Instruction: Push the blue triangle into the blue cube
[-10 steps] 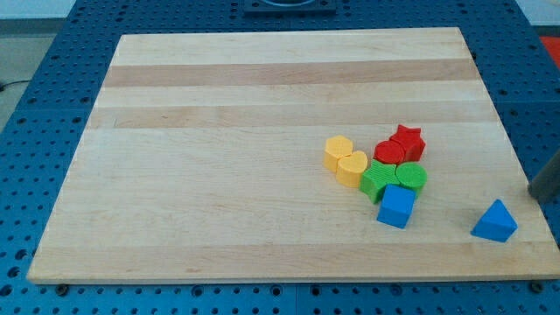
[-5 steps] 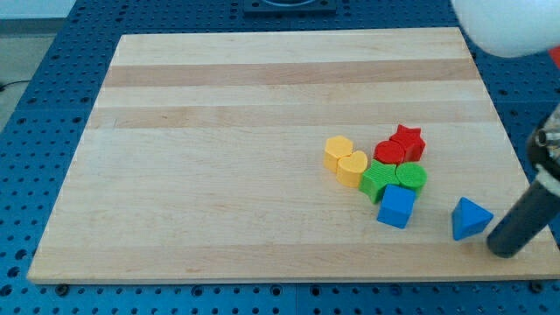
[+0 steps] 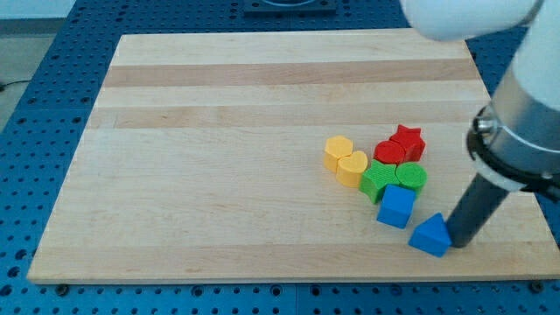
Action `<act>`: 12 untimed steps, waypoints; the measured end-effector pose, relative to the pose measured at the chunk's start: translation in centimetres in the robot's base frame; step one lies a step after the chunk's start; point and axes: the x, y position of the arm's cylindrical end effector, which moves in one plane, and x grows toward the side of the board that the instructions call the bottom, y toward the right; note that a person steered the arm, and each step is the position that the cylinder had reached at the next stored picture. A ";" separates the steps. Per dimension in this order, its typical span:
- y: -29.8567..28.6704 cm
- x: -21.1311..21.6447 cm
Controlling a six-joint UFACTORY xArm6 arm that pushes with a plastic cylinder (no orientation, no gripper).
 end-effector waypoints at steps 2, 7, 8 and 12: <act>-2.8 2.1; -10.7 0.6; -14.6 0.6; -15.8 -1.0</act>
